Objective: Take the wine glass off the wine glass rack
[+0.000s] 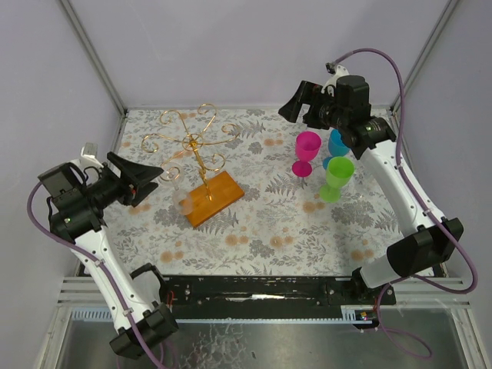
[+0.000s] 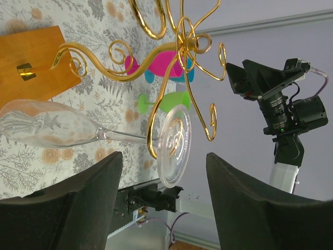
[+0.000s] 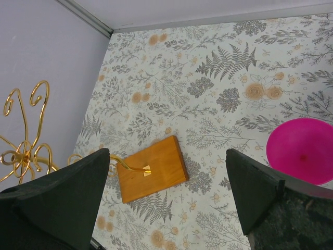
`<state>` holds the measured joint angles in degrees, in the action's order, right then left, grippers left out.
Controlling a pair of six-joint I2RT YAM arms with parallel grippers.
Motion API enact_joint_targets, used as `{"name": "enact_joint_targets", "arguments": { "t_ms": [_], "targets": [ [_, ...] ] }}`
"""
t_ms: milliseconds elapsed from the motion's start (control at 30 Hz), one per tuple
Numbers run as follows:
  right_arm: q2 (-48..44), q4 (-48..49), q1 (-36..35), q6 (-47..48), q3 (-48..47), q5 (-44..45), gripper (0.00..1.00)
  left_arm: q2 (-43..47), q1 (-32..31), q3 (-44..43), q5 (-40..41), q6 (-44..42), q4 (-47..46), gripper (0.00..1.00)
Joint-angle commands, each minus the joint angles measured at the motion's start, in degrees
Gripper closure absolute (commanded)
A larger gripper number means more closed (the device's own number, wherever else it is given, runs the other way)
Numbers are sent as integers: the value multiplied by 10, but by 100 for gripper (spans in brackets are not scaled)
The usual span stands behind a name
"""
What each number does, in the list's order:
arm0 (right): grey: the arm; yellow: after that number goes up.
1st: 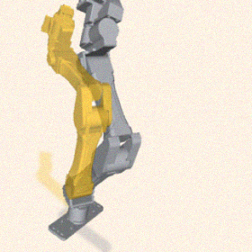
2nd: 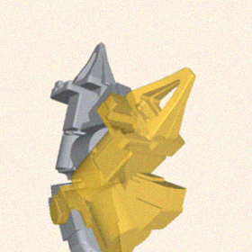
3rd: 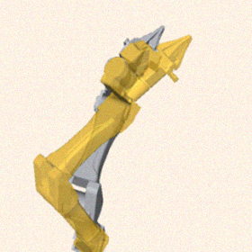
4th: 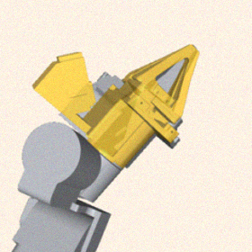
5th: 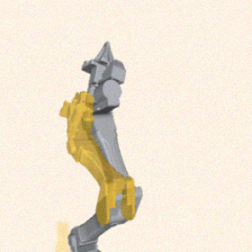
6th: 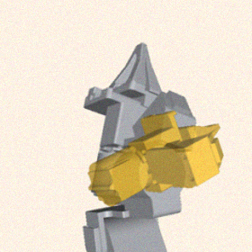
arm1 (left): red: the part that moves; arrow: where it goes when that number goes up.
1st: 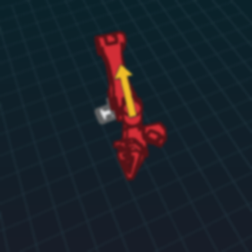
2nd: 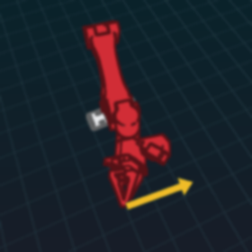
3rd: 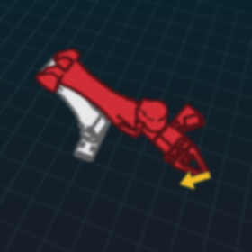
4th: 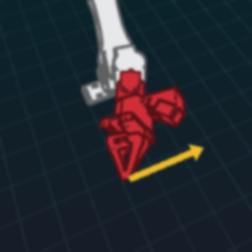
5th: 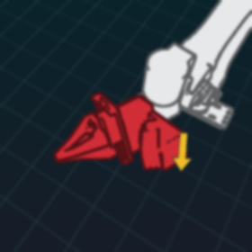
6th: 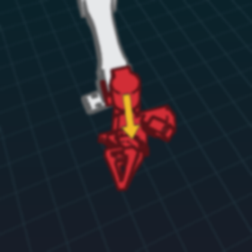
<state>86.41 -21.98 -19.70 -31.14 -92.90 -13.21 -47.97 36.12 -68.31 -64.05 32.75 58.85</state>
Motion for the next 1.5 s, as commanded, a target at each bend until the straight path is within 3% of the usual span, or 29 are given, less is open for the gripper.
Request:
{"name": "enact_joint_targets", "arguments": {
  "t_ms": [0, 533, 867, 1067, 1467],
  "targets": [
    [-24, 26, 2, -4, 2, -13, 1, 3, 4, 4, -36, -16, 34, 37],
    [-24, 32, 1, -9, 6, -15, 1, -5, 4, 22, -63, -10, 36, 59],
    [-23, 33, 1, -10, 3, -14, 1, -10, 4, 24, -65, -12, 37, 81],
    [-26, 35, 1, -12, 10, -15, 1, -13, 4, 29, -69, -12, 37, 100],
    [-41, 31, 1, -3, 20, 2, 1, -15, 4, 10, -103, 30, 2, 100]
  ]
}}
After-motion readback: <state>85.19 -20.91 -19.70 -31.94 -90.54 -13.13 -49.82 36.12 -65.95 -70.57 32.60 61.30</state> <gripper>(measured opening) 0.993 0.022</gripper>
